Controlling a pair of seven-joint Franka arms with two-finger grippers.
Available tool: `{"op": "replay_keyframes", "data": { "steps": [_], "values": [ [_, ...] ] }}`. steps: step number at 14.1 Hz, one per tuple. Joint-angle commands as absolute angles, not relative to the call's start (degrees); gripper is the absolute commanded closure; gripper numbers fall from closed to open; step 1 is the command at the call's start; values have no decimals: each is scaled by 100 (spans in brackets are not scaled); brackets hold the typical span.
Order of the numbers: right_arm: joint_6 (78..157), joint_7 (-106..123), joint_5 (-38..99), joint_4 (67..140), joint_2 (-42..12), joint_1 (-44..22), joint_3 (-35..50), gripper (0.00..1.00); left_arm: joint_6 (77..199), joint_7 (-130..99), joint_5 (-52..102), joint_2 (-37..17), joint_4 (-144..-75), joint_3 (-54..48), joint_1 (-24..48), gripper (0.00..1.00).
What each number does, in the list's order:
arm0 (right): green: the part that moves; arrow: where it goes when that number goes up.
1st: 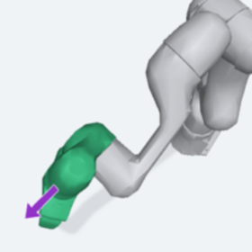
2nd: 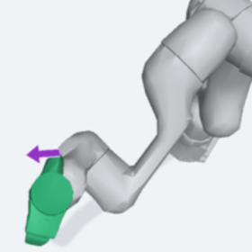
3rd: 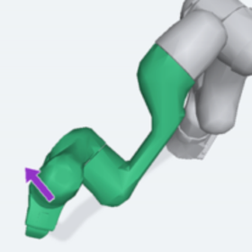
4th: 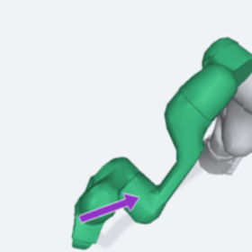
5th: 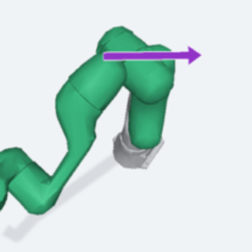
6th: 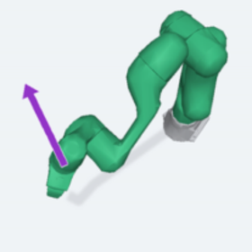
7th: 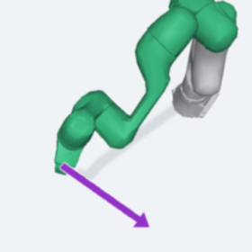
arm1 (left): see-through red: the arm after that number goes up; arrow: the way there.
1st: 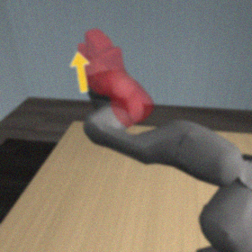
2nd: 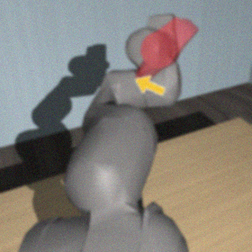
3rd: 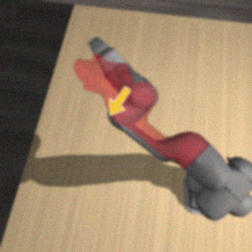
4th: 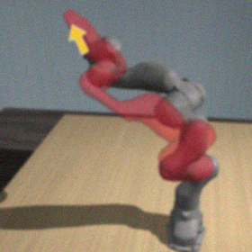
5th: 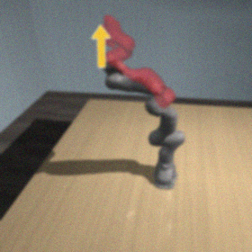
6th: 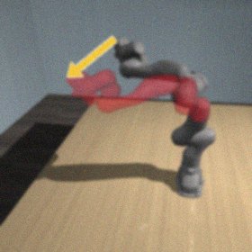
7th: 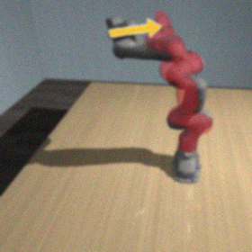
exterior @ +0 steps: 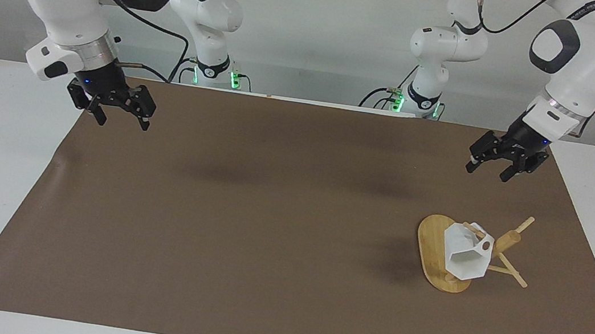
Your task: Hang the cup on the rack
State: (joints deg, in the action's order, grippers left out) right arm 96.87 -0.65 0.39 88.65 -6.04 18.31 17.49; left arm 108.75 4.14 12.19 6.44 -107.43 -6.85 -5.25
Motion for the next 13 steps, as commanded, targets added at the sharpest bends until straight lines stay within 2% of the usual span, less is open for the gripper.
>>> {"op": "replay_keyframes", "data": {
  "steps": [1, 4, 7, 13],
  "values": [
    [9650, -123, 141, 9009, -466, 1863, 1758, 0, 10294, 589, 582, 686, -10234, -729, -554, 0],
    [9650, -123, 141, 9009, -466, 1863, 1758, 0, 9609, 642, 299, 309, -9310, -747, -501, 0],
    [9650, -123, 141, 9009, -466, 1863, 1758, 0, 9098, 668, 264, 27, -8677, -782, -492, 0],
    [9650, -123, 141, 9009, -466, 1863, 1758, 0, 8816, 747, 281, -26, -8473, -905, -501, 0]
  ]
}}
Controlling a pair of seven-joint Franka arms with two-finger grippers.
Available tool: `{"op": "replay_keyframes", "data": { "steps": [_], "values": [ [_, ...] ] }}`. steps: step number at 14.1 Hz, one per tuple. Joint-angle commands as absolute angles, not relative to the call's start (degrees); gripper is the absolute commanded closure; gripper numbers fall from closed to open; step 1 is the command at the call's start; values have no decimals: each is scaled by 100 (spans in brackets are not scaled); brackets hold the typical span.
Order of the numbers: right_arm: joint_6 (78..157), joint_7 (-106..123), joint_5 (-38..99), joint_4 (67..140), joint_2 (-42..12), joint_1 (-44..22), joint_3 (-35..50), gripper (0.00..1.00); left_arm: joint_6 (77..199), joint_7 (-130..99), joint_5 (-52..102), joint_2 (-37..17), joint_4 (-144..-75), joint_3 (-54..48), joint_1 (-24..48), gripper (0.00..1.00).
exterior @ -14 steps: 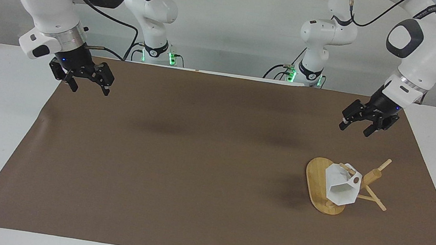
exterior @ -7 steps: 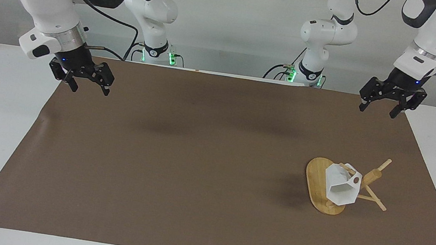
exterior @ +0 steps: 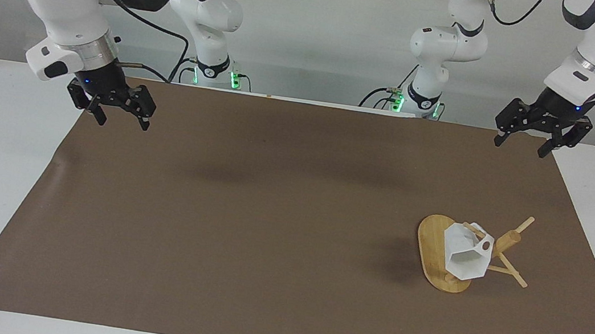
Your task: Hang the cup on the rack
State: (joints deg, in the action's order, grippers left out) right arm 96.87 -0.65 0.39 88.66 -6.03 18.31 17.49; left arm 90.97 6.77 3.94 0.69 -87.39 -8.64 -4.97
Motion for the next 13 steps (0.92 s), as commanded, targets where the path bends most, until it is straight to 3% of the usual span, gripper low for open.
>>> {"op": "replay_keyframes", "data": {
  "steps": [1, 13],
  "values": [
    [9650, -123, 141, 9009, -466, 1863, 1758, 0, 8807, 747, 281, -26, -8473, -905, -501, 0],
    [9650, -123, 141, 9009, -466, 1863, 1758, 0, 8719, 747, 290, 88, -8508, -835, -308, 0]
  ]
}}
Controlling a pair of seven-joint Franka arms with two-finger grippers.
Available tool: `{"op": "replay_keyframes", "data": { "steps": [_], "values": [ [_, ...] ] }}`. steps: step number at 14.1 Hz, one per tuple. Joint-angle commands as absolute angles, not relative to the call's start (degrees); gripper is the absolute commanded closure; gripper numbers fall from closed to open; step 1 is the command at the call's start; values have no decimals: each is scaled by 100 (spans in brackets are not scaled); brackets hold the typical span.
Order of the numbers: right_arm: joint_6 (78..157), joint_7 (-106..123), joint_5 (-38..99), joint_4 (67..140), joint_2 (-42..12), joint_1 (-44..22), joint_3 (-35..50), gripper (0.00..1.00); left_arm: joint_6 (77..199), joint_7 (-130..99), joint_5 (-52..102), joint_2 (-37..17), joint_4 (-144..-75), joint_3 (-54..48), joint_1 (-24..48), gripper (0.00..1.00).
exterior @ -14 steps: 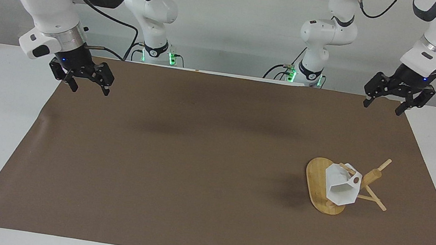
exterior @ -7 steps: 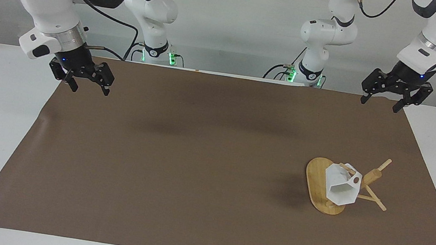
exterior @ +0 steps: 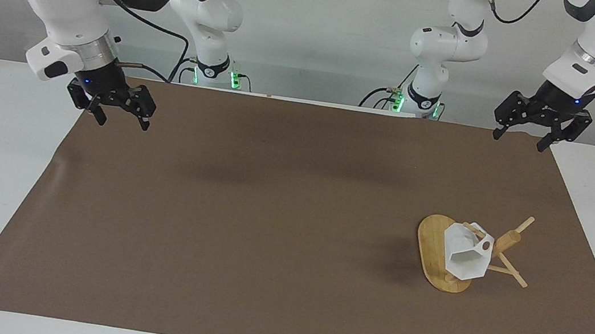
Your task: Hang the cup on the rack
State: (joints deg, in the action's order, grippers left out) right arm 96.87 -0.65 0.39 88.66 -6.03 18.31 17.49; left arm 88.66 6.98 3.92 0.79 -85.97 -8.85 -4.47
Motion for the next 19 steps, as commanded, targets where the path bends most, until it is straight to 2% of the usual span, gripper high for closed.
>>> {"op": "replay_keyframes", "data": {
  "steps": [1, 4, 19],
  "values": [
    [9650, -123, 141, 9009, -466, 1863, 1758, 0, 8684, 747, 290, 88, -8508, -800, -255, 0],
    [9650, -123, 141, 9009, -466, 1863, 1758, 0, 8465, 738, 360, 70, -8490, -150, 228, 0],
    [9650, -123, 141, 9009, -466, 1863, 1758, 0, 8104, 598, 203, 114, -8517, -70, 193, 0]
  ]
}}
